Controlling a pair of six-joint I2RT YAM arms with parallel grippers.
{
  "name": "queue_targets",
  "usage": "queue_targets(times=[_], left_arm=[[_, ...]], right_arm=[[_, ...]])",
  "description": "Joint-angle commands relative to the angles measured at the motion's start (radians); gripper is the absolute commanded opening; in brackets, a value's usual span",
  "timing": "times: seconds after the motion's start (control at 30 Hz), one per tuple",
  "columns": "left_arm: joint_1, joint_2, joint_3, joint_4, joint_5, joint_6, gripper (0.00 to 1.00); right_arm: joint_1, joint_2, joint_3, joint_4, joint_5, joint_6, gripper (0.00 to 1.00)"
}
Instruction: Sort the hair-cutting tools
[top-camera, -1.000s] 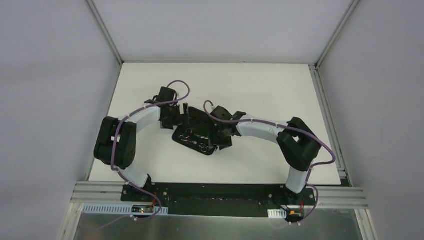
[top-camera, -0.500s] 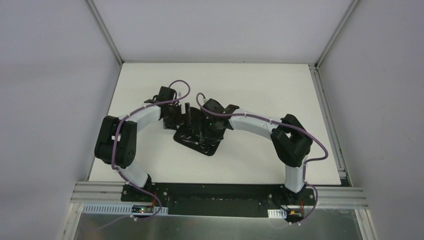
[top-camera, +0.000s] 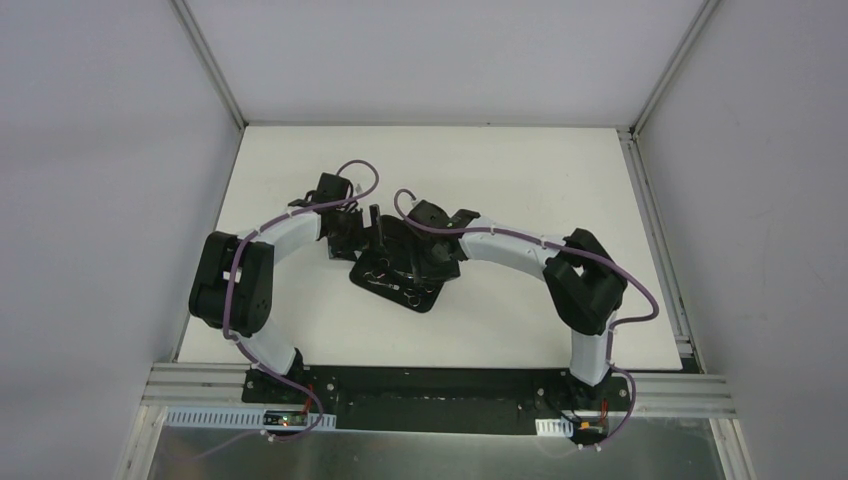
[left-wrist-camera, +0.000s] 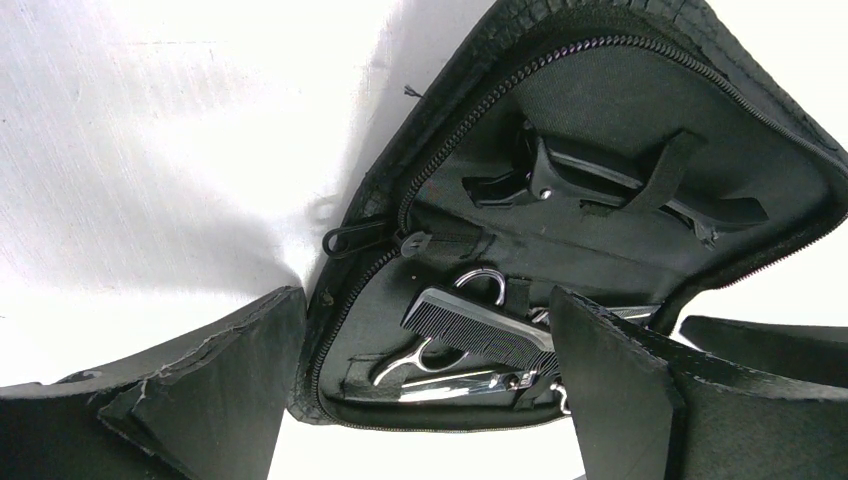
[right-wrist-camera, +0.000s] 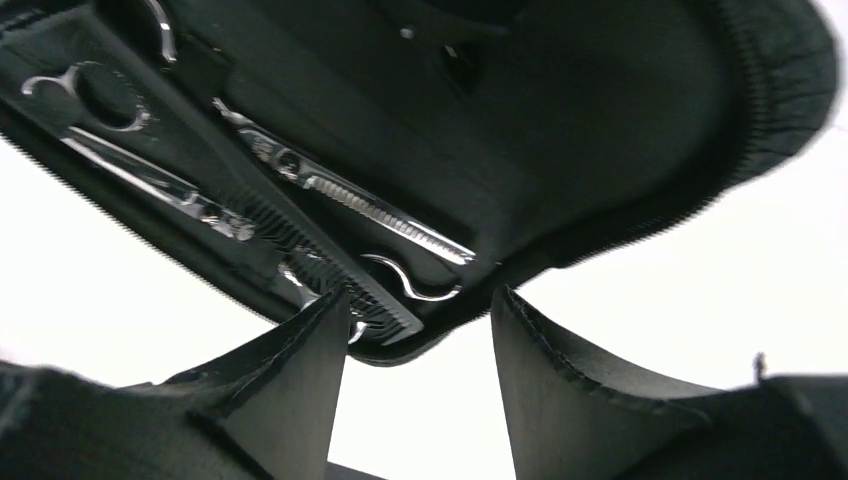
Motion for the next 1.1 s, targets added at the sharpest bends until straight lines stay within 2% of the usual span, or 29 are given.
queue_targets(times=[0.0,0.2,0.43,0.57,0.83,0.97,1.07], left_arm=[[0.002,-0.074,-0.027,0.006,-0.037,-0.032,0.94],[0.035,-0.299,-0.153,0.003,-0.104,-0.159,0.93],[0.035,-0.528,-0.331,0.003,-0.064,-0.300,0.89],[0.035,-0.561,-0.383,0.003,-0.021,-0.342,0.82],[0.034,-0.566,-0.440,0.033,-0.020,-0.391,0.64],[0.035,-0.531,-0.470,0.080,0.013,-0.425,0.59],[0.034,-0.518,-0.491,0.111,0.027,-0.440,0.57]], right_arm=[[-0.022,-0.089,0.009,-0.075,0.111,-0.106,0.57],[-0.139,-0.089,0.083,-0.076,-0.002,-0.251,0.60],[-0.256,-0.019,0.191,-0.045,-0.211,-0.345,0.66],[-0.289,0.063,0.280,-0.046,-0.327,-0.361,0.66],[-0.291,0.214,0.395,-0.061,-0.412,-0.372,0.66],[-0.290,0.235,0.408,-0.061,-0.463,-0.373,0.59],[-0.286,0.214,0.409,-0.076,-0.475,-0.374,0.45]])
